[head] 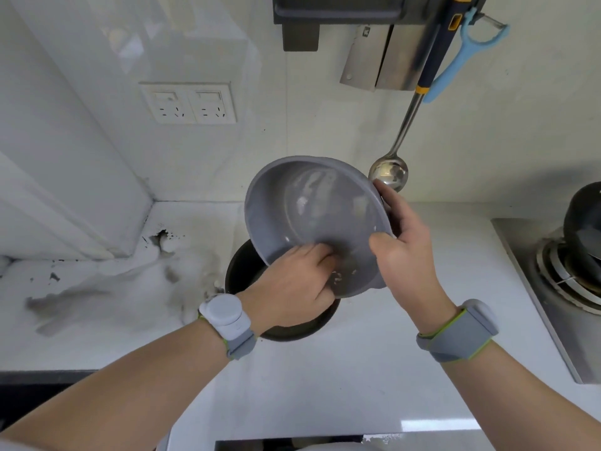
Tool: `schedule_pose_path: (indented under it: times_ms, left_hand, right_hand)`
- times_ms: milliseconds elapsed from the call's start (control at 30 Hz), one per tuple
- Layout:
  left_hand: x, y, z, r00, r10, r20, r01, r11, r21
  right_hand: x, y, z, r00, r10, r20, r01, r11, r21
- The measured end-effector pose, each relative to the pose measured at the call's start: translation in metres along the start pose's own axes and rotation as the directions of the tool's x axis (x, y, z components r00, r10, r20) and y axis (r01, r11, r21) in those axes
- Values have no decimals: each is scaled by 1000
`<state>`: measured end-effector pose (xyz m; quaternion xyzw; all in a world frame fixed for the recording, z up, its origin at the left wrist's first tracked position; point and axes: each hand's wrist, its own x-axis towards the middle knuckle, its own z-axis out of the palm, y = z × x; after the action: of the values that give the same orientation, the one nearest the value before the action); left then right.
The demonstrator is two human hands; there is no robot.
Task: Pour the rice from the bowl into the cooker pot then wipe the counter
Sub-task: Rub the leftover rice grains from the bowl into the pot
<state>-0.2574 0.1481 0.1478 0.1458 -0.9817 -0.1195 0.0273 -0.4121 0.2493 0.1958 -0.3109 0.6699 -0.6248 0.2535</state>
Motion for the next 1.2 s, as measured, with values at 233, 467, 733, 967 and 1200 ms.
schedule_pose_path:
  times_ms: [233, 467, 733, 967, 1200]
  left_hand:
    - [35, 25, -12, 974, 10, -224, -31, 996, -89]
    - [11, -3, -1, 999, 49, -1, -49, 999, 0]
    - [32, 9, -13, 980, 35, -194, -34, 999, 10]
    - [18, -5, -7, 997, 66, -41, -62, 992, 109]
    - [34, -2, -6, 998, 33, -53, -30, 997, 72]
  right_hand:
    - [-1, 4, 3, 997, 76, 13, -77, 995, 70]
    - [7, 4, -7, 992, 119, -41, -117, 992, 52]
    - [5, 8, 6, 996, 92, 14, -92, 995, 45]
    - [10, 7, -2, 998, 68, -2, -68, 997, 47]
    - [13, 5, 8, 997, 70, -22, -68, 996, 62]
